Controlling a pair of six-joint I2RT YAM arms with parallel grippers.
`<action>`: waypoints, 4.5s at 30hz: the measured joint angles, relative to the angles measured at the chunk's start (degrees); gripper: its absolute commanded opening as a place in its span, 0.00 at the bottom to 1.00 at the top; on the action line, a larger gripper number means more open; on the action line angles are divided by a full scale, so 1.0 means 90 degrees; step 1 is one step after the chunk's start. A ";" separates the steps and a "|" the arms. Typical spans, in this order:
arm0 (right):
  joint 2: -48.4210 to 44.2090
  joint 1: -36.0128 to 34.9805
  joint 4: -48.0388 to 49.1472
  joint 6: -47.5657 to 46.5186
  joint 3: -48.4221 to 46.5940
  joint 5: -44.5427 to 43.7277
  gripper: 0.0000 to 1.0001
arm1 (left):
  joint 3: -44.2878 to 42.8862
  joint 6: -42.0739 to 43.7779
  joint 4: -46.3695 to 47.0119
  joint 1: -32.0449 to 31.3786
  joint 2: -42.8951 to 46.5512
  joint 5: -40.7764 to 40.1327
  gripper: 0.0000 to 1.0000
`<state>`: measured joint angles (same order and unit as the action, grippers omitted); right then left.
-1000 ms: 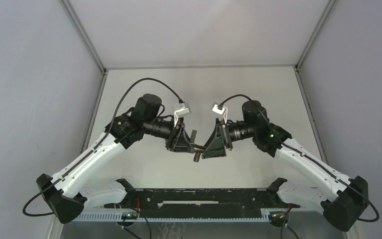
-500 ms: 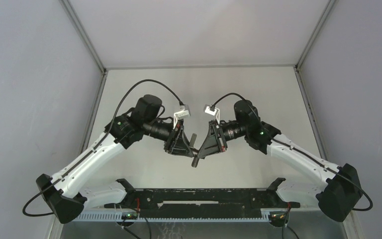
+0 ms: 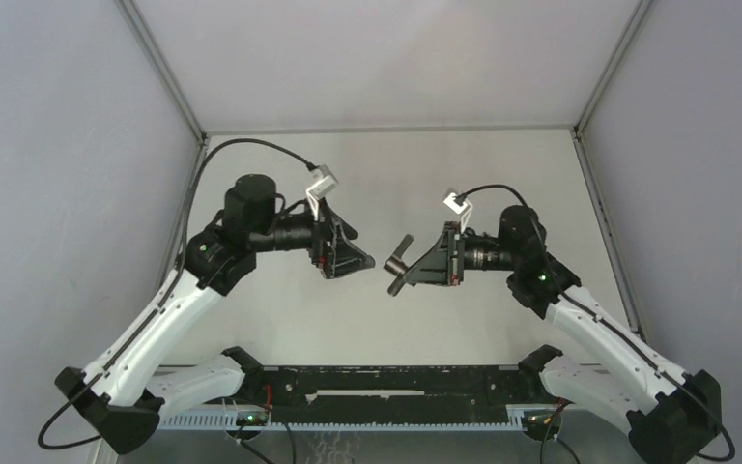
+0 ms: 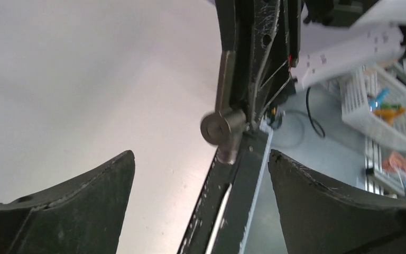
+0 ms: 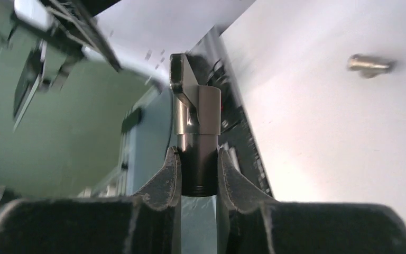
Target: Install the water faucets
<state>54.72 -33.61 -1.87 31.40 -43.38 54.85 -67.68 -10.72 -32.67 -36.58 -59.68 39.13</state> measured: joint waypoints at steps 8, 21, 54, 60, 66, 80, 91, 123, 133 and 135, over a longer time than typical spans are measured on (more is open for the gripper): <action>-0.1032 0.0697 0.2407 0.2157 0.1671 -0.1724 0.00 | 0.2101 -0.2504 0.3667 0.0209 0.0860 -0.0406 0.89; -0.0967 0.0231 0.4624 0.4022 0.2149 -0.3427 0.00 | 0.3223 -0.5387 0.7157 -0.0034 -0.0151 -0.0471 0.80; -0.1110 0.0452 0.4711 0.4308 0.2353 -0.3271 0.76 | 0.3196 -0.6907 0.9173 -0.0202 -0.1438 0.0471 0.00; -0.1445 0.0962 0.3553 0.3543 0.1957 -0.2339 0.90 | 0.2849 -0.5850 0.7555 -0.0189 -0.1209 0.1001 0.00; -0.1217 0.0988 0.2968 0.3021 0.1450 -0.1316 0.91 | 0.2300 -0.4760 0.6122 -0.0187 -0.0852 0.1207 0.00; -0.0850 0.0733 0.2467 0.2256 0.0991 -0.0049 0.76 | 0.1948 -0.3582 0.4612 -0.0204 -0.0656 0.1630 0.00; -0.0410 0.0367 0.2640 0.2191 0.0991 -0.0063 0.52 | 0.1921 -0.3398 0.4320 -0.0243 -0.0590 0.1838 0.00; -0.1314 0.0787 0.0510 0.1137 0.0799 -0.1685 0.00 | 0.0636 -0.1710 0.1343 0.0452 -0.0328 0.0165 0.88; -0.2086 0.0874 -0.0695 0.0707 0.0799 -0.3599 0.00 | 0.0034 -0.0631 -0.0923 0.0362 -0.2222 -0.4325 0.82; -0.2195 0.0874 -0.0733 0.0658 0.0799 -0.3767 0.00 | 0.0032 -0.0512 -0.1105 0.0296 -0.2834 -0.4585 0.80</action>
<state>34.96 -25.74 -8.47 37.32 -36.18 20.95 -67.40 -15.33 -42.61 -33.91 -85.19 -2.13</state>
